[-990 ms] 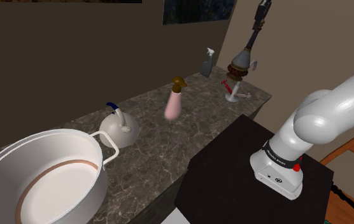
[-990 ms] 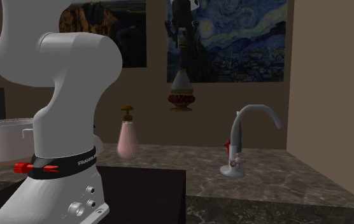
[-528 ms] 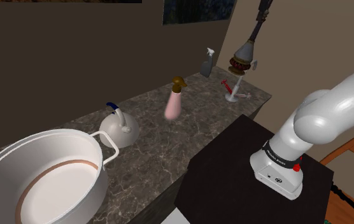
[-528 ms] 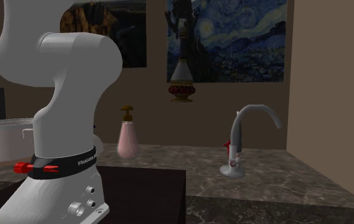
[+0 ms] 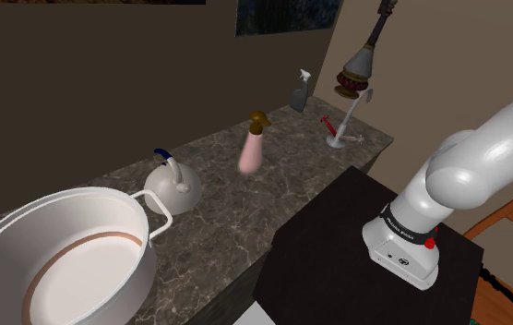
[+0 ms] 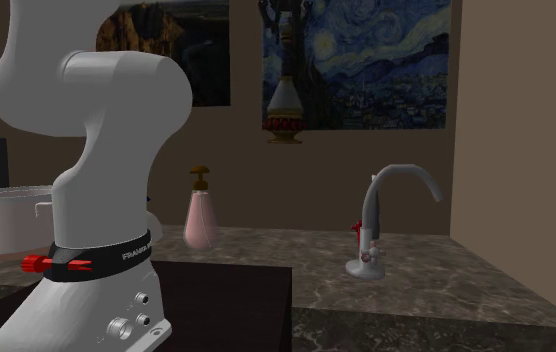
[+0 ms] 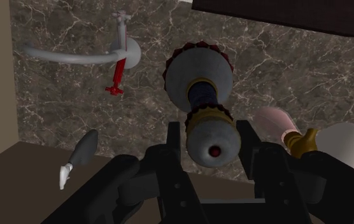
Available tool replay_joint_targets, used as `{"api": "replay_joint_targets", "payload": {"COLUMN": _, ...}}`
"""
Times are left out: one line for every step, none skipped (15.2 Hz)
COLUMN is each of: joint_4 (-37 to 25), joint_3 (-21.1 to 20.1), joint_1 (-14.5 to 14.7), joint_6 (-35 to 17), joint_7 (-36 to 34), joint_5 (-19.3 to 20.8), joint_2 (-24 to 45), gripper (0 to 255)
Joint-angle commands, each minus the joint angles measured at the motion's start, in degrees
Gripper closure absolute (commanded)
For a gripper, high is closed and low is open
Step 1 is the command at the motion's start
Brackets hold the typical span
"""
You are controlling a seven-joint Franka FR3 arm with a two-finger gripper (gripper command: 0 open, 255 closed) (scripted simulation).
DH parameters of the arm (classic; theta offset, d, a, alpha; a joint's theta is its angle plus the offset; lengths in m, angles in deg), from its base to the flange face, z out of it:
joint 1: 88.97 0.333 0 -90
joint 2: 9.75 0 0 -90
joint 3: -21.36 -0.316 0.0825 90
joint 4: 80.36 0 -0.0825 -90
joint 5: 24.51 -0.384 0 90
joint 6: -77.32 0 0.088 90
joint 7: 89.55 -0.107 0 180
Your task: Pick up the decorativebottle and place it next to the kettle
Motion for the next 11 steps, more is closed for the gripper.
{"api": "replay_joint_targets", "payload": {"joint_4": -2.6, "joint_3": 0.1, "joint_1": 0.0, "joint_6": 1.8, "joint_7": 0.4, "joint_5": -0.2, "joint_2": 0.8, "gripper": 255}}
{"api": "replay_joint_targets", "payload": {"joint_4": -2.7, "joint_3": 0.1, "joint_1": 0.0, "joint_6": 1.8, "joint_7": 0.4, "joint_5": -0.2, "joint_2": 0.8, "gripper": 255}}
{"api": "replay_joint_targets", "payload": {"joint_4": -1.9, "joint_3": -1.0, "joint_1": 0.5, "joint_6": 1.9, "joint_7": -1.3, "joint_5": -0.3, "joint_2": 0.0, "gripper": 255}}
{"api": "replay_joint_targets", "payload": {"joint_4": -1.1, "joint_3": -2.2, "joint_1": 1.0, "joint_6": 2.0, "joint_7": -2.9, "joint_5": -0.3, "joint_2": -0.7, "gripper": 255}}
{"api": "replay_joint_targets", "payload": {"joint_4": -0.4, "joint_3": -3.3, "joint_1": 1.4, "joint_6": 2.1, "joint_7": -4.5, "joint_5": -0.5, "joint_2": -1.3, "gripper": 255}}
{"api": "replay_joint_targets", "payload": {"joint_4": 0.2, "joint_3": -4.4, "joint_1": 1.8, "joint_6": 2.2, "joint_7": -6.2, "joint_5": -0.6, "joint_2": -1.9, "gripper": 255}}
{"api": "replay_joint_targets", "payload": {"joint_4": 0.8, "joint_3": -5.5, "joint_1": 2.3, "joint_6": 2.3, "joint_7": -7.8, "joint_5": -0.8, "joint_2": -2.4, "gripper": 255}}
{"api": "replay_joint_targets", "payload": {"joint_4": 1.3, "joint_3": -6.6, "joint_1": 2.7, "joint_6": 2.4, "joint_7": -9.3, "joint_5": -1.1, "joint_2": -2.8, "gripper": 255}}
{"api": "replay_joint_targets", "payload": {"joint_4": 1.7, "joint_3": -7.7, "joint_1": 3.1, "joint_6": 2.4, "joint_7": -10.9, "joint_5": -1.4, "joint_2": -3.2, "gripper": 255}}
{"api": "replay_joint_targets", "payload": {"joint_4": 2.1, "joint_3": -8.8, "joint_1": 3.6, "joint_6": 2.5, "joint_7": -12.4, "joint_5": -1.7, "joint_2": -3.4, "gripper": 255}}
{"api": "replay_joint_targets", "payload": {"joint_4": 2.4, "joint_3": -9.8, "joint_1": 4.0, "joint_6": 2.6, "joint_7": -14.0, "joint_5": -2.1, "joint_2": -3.7, "gripper": 255}}
